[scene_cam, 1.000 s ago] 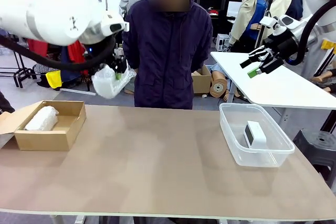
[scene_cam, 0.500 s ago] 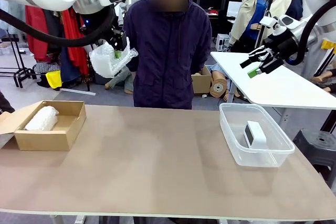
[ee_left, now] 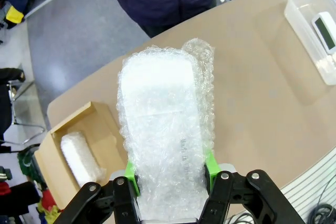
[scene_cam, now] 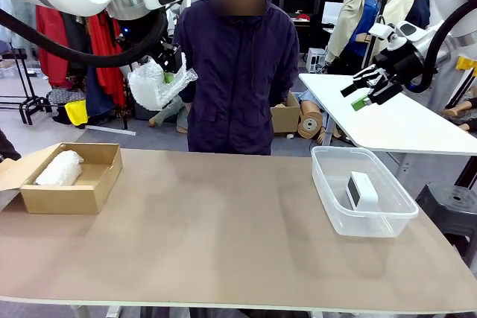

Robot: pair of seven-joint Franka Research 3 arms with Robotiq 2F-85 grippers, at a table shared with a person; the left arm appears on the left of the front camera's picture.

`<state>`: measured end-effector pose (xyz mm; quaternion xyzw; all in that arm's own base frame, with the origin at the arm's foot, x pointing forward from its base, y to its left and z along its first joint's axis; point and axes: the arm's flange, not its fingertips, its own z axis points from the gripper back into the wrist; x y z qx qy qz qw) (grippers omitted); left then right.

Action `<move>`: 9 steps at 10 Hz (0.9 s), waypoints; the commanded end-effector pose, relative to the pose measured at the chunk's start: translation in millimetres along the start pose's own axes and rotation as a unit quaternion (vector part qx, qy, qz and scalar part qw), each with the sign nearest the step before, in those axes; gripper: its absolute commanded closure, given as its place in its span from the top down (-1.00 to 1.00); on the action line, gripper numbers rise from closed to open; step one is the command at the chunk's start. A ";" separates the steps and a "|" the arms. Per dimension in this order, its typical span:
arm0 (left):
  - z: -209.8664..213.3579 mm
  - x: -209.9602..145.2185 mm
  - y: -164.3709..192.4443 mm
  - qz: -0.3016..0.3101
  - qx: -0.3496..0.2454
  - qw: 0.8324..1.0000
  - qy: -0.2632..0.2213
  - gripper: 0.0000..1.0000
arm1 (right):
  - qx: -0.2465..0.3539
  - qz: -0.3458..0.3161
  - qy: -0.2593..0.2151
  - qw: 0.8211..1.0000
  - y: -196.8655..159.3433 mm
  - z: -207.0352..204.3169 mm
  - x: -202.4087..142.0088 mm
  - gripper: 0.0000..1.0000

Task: Separate and place wrapped and unwrapped clocks.
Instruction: Pick up the Digital clock indicated by the person, then if the picked Digital clock is wrapped, place it in the Package Box ; if not, place it in the Organizing box.

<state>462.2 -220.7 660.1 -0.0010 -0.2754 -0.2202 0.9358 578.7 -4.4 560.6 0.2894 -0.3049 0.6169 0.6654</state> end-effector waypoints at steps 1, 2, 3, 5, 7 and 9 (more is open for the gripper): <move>4.0 0.5 0.9 0.003 -0.002 1.000 -0.004 -1.00 | 0.002 0.004 0.008 1.000 2.6 0.1 1.9 1.00; 4.0 0.5 0.9 0.003 -0.002 1.000 -0.004 -1.00 | 0.002 0.004 0.008 1.000 2.6 0.1 1.9 1.00; 4.0 0.5 0.9 0.003 -0.002 1.000 -0.004 -1.00 | 0.002 0.004 0.008 1.000 2.6 0.1 1.9 1.00; 4.0 0.5 0.9 0.003 -0.002 1.000 -0.004 -1.00 | 0.002 0.004 0.008 1.000 2.6 0.1 1.9 1.00; 4.0 0.5 0.9 0.003 -0.002 1.000 -0.004 -1.00 | 0.002 0.004 0.008 1.000 2.6 0.1 1.9 1.00; 0.7 -2.6 20.5 0.015 0.008 1.000 0.013 -1.00 | 0.002 0.004 0.008 1.000 2.6 0.1 1.9 1.00</move>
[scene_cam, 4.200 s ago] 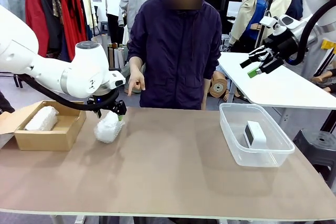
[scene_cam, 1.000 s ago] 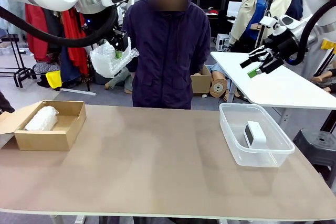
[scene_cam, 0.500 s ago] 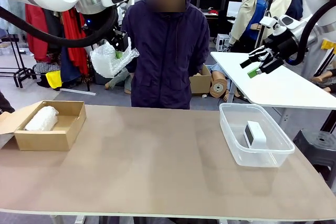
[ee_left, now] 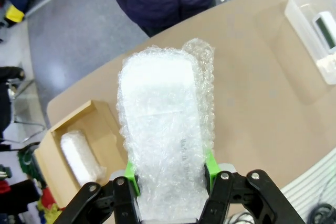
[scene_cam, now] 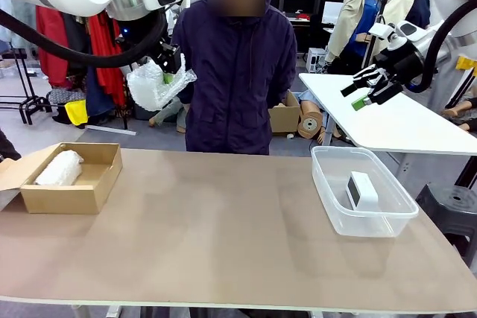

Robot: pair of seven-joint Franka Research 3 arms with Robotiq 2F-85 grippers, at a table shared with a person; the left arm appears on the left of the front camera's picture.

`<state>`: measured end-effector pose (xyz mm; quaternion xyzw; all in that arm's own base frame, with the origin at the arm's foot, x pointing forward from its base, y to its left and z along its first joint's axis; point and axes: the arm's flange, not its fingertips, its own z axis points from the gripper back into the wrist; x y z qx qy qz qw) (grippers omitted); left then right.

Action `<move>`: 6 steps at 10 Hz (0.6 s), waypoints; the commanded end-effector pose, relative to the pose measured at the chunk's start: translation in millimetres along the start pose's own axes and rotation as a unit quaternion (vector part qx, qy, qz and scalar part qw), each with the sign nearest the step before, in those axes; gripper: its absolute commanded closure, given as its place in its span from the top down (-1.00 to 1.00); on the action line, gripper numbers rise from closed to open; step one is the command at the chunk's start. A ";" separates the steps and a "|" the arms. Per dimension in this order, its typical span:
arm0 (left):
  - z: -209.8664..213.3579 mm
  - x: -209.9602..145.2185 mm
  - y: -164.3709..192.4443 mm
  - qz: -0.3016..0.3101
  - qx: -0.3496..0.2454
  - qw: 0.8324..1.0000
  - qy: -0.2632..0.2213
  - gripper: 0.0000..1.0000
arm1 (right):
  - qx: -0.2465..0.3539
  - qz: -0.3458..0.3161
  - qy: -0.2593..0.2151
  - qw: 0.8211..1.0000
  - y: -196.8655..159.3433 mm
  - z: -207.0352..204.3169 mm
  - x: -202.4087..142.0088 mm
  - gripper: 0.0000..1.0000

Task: Separate and place wrapped and unwrapped clocks.
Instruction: If the picked Digital clock is wrapped, place it in the Package Box ; if not, place it in the Organizing box.

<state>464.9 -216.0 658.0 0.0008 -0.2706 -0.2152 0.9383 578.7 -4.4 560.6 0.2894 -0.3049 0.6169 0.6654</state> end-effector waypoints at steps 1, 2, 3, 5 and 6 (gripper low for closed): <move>-3.6 -9.7 21.5 0.023 0.003 1.000 -0.019 -1.00 | 0.002 0.004 0.008 1.000 2.6 0.1 1.9 1.00; -3.3 -16.8 48.2 0.033 -0.012 0.999 -0.024 -1.00 | 0.002 0.004 0.008 1.000 2.6 0.1 1.9 1.00; -11.7 -22.1 65.4 0.060 0.014 0.998 -0.023 -1.00 | 0.002 0.004 0.008 1.000 2.6 0.1 1.9 1.00; -27.7 -33.8 101.4 0.063 0.078 0.995 -0.012 -1.00 | 0.002 0.004 0.008 1.000 2.6 0.1 1.9 1.00; -40.9 -41.0 115.8 0.073 0.088 0.993 0.003 -1.00 | 0.002 0.004 0.008 1.000 2.6 0.1 1.9 1.00</move>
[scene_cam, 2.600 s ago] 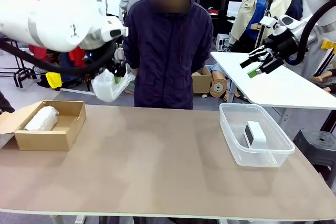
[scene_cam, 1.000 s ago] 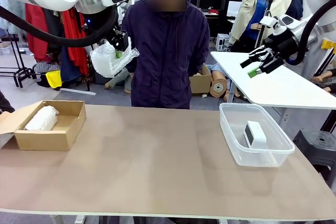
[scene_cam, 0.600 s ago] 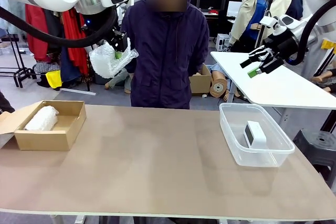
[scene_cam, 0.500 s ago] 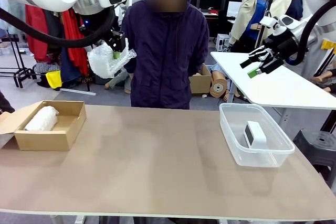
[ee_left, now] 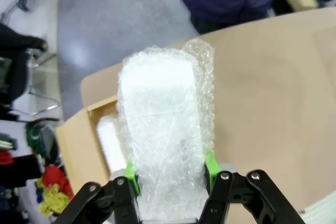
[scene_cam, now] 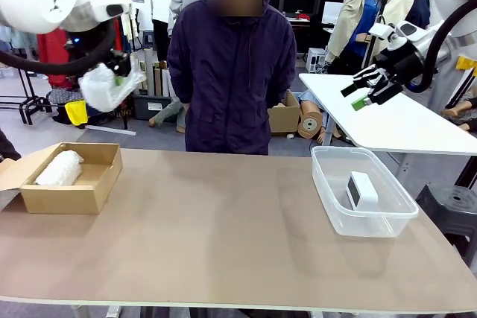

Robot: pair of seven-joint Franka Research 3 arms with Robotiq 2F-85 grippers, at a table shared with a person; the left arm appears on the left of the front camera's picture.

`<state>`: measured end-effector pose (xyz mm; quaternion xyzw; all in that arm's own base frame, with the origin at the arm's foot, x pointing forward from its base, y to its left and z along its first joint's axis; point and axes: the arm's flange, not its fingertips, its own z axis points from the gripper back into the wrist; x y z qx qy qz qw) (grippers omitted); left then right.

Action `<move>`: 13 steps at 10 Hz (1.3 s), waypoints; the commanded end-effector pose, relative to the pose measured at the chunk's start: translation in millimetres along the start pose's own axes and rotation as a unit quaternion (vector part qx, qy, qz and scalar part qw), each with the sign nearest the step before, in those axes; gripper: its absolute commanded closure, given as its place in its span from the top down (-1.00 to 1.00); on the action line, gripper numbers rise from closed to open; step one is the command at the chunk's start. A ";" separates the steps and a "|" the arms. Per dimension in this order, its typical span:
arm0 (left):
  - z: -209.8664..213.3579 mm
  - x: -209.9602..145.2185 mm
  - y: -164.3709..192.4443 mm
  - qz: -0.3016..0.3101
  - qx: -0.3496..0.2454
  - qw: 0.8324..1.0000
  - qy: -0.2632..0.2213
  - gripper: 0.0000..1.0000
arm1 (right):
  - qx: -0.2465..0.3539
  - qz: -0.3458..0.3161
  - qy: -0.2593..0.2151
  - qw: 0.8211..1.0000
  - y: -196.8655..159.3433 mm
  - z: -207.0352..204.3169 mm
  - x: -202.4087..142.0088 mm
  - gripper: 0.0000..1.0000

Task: Separate and place wrapped and unwrapped clocks.
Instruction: If the picked Digital clock is wrapped, place it in the Package Box ; if not, place it in the Organizing box.

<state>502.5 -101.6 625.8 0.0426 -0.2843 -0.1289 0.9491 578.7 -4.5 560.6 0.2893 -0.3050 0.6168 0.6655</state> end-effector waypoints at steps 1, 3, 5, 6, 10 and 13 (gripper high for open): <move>-20.8 -11.0 18.0 0.014 0.046 0.999 0.012 -1.00 | 0.002 0.004 0.008 1.000 2.6 -0.1 2.0 1.00; -43.6 -19.7 32.1 0.041 0.054 0.997 0.029 -1.00 | 0.002 0.004 0.008 1.000 2.6 -0.1 2.0 1.00; -65.9 -27.9 42.7 0.070 0.084 0.994 0.022 -1.00 | 0.002 0.004 0.008 1.000 2.6 -0.1 2.0 1.00; -76.6 -33.0 42.4 0.097 0.082 0.992 0.023 -1.00 | 0.002 0.004 0.008 1.000 2.6 -0.1 2.0 1.00; -86.3 -32.7 45.8 0.111 0.065 0.991 0.035 -1.00 | 0.002 0.004 0.008 1.000 2.6 -0.1 2.0 1.00; -86.3 -32.7 45.8 0.111 0.065 0.991 0.035 -1.00 | 0.002 0.004 0.008 1.000 2.6 -0.1 2.0 1.00</move>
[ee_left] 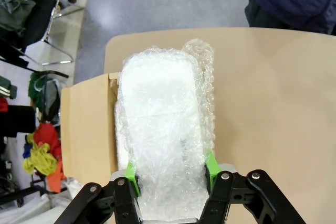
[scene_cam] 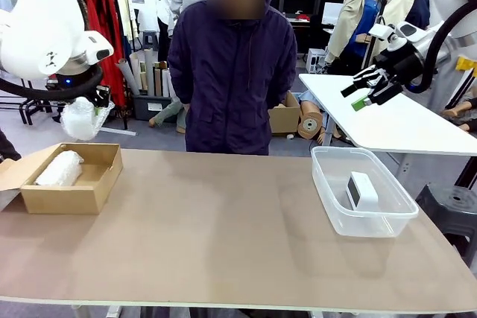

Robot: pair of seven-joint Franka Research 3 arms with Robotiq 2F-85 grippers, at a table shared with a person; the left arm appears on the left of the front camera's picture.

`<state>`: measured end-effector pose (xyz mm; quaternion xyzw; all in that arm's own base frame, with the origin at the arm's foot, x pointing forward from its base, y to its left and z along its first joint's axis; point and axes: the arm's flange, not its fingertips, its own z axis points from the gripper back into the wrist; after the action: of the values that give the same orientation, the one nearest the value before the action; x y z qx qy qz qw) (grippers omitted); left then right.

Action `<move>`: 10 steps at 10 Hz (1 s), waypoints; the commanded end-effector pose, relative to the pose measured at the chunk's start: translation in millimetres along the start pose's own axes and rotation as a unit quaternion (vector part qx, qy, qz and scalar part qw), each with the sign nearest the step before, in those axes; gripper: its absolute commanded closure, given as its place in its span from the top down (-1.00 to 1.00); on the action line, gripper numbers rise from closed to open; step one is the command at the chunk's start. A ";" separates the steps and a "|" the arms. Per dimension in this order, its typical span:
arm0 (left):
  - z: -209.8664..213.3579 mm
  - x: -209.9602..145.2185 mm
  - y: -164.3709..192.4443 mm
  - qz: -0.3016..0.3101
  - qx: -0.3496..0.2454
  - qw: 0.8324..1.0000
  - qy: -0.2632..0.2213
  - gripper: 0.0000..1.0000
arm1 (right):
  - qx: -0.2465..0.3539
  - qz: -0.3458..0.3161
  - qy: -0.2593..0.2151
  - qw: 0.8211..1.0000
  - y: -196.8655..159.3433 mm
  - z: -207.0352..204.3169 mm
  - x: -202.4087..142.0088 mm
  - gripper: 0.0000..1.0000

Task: Separate and place wrapped and unwrapped clocks.
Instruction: If the picked Digital clock is wrapped, place it in the Package Box ; if not, place it in the Organizing box.

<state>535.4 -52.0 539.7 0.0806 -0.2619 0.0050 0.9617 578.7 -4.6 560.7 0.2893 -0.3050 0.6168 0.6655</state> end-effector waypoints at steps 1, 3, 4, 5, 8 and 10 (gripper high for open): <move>3.4 0.3 4.6 -0.006 -0.006 1.000 0.000 -1.00 | 0.003 0.004 0.008 1.000 2.6 -0.2 1.9 1.00; -21.0 -8.4 3.3 0.001 -0.023 0.999 0.033 -1.00 | 0.003 0.004 0.008 1.000 2.6 -0.2 1.9 1.00; -32.1 -11.8 14.7 -0.007 -0.020 0.999 0.039 -1.00 | 0.003 0.004 0.008 1.000 2.6 -0.2 1.9 1.00; -51.4 -17.6 10.8 -0.005 -0.034 0.999 0.033 -1.00 | 0.003 0.004 0.008 1.000 2.6 -0.2 1.9 1.00; -87.5 -26.8 22.3 -0.020 -0.026 0.998 0.049 -1.00 | 0.003 0.004 0.008 1.000 2.6 -0.2 1.9 1.00; -109.1 -34.1 21.4 -0.019 -0.053 0.996 0.063 -1.00 | 0.003 0.004 0.008 1.000 2.6 -0.2 1.9 1.00</move>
<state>560.1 -12.6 437.5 0.0551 -0.1913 -0.0147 0.9799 578.7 -4.6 560.8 0.2892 -0.3051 0.6168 0.6655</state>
